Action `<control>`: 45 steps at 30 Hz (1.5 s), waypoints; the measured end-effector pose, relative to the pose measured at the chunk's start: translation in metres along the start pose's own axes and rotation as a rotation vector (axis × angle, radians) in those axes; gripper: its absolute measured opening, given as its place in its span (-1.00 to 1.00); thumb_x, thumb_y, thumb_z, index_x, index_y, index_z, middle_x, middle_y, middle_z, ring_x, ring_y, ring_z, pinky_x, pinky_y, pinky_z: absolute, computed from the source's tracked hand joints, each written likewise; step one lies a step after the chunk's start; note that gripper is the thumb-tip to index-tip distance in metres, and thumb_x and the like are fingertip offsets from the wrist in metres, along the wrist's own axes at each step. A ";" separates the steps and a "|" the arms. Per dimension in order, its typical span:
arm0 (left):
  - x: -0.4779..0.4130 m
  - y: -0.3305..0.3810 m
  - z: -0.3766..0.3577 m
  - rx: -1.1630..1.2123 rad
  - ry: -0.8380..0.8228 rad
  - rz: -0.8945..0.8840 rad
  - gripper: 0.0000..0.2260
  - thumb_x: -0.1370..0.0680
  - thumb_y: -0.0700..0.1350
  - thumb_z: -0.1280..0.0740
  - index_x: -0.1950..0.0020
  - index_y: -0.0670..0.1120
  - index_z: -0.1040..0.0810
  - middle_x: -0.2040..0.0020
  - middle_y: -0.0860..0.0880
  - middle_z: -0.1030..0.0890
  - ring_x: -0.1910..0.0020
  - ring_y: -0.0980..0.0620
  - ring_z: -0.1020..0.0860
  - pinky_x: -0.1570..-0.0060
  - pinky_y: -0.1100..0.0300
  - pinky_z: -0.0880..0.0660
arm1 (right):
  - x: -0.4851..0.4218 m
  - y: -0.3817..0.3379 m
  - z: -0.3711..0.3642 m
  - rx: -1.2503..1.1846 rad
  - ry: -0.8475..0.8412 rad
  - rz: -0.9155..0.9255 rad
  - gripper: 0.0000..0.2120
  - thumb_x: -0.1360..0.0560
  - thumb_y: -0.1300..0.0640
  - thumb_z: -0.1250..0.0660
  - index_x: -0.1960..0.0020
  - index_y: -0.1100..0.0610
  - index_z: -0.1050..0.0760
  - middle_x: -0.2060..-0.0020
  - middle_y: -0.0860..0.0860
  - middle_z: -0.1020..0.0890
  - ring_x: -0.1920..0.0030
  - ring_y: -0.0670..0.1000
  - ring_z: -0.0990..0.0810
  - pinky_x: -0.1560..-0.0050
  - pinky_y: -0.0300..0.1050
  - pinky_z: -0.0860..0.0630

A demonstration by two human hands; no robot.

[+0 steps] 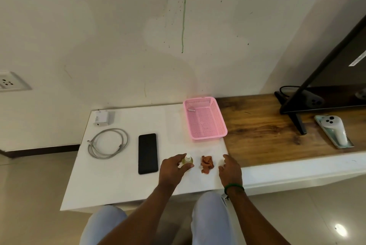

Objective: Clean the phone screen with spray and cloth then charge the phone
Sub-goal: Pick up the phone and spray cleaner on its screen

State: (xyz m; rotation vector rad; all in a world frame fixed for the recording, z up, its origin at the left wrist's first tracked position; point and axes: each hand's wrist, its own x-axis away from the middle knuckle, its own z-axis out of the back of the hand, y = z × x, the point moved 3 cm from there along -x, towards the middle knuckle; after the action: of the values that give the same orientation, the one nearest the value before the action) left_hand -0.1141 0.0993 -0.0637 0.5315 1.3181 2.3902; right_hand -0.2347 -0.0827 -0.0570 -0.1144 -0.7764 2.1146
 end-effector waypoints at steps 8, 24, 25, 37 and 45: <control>-0.001 0.001 0.000 -0.032 -0.028 0.002 -0.55 -0.36 0.08 -0.53 -0.20 -0.04 -0.64 -0.10 0.03 -0.68 -0.04 0.08 -0.62 -0.11 0.21 -0.52 | 0.014 -0.029 0.019 -0.026 0.197 0.131 -0.53 -0.41 0.27 -0.39 -0.29 0.23 -0.38 -0.23 0.19 -0.49 -0.26 0.17 -0.42 -0.21 0.02 -0.45; 0.002 0.002 0.025 -0.194 -0.222 0.001 -0.62 -0.41 0.11 -0.49 -0.21 0.07 -0.62 -0.15 0.06 -0.66 0.04 0.20 -0.56 0.05 0.33 -0.45 | 0.043 -0.093 -0.016 -0.152 -0.085 0.308 -0.54 -0.39 0.04 -0.44 -0.24 0.11 -0.46 -0.20 0.04 -0.56 -0.16 0.06 -0.53 -0.24 0.09 -0.46; 0.003 0.002 0.025 -0.189 -0.217 -0.001 -0.65 -0.43 0.11 -0.47 -0.19 0.08 -0.64 -0.13 0.07 -0.67 0.08 0.23 -0.54 0.09 0.35 -0.45 | 0.044 -0.093 -0.019 -0.147 -0.105 0.301 -0.54 -0.37 0.04 -0.45 -0.23 0.11 -0.48 -0.19 0.04 -0.57 -0.15 0.06 -0.54 -0.24 0.09 -0.45; 0.006 -0.006 0.056 -0.222 -0.039 0.039 -0.62 -0.50 0.01 -0.42 -0.29 -0.08 -0.56 -0.14 0.00 -0.65 -0.02 0.11 -0.60 -0.01 0.41 -0.41 | 0.062 -0.137 0.016 -0.090 0.252 0.482 -0.52 -0.34 -0.02 -0.41 -0.18 0.18 -0.49 -0.08 0.10 -0.61 -0.10 0.11 -0.55 -0.10 -0.01 -0.52; -0.015 -0.030 0.148 0.009 0.445 0.331 -0.76 -0.58 -0.14 -0.22 0.25 -0.18 -0.51 0.29 -0.06 -0.52 0.24 -0.03 -0.46 0.10 0.06 -0.42 | 0.063 -0.219 -0.033 -0.151 -0.005 0.580 -0.74 -0.46 0.18 -0.31 -0.14 0.21 -0.52 -0.01 0.11 -0.58 -0.04 0.08 -0.55 -0.06 -0.09 -0.54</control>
State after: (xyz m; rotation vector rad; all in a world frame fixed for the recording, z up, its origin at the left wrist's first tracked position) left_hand -0.0257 0.2138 -0.0190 0.2369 1.5150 2.8983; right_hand -0.1108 0.0770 0.0527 -0.4628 -0.9925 2.5915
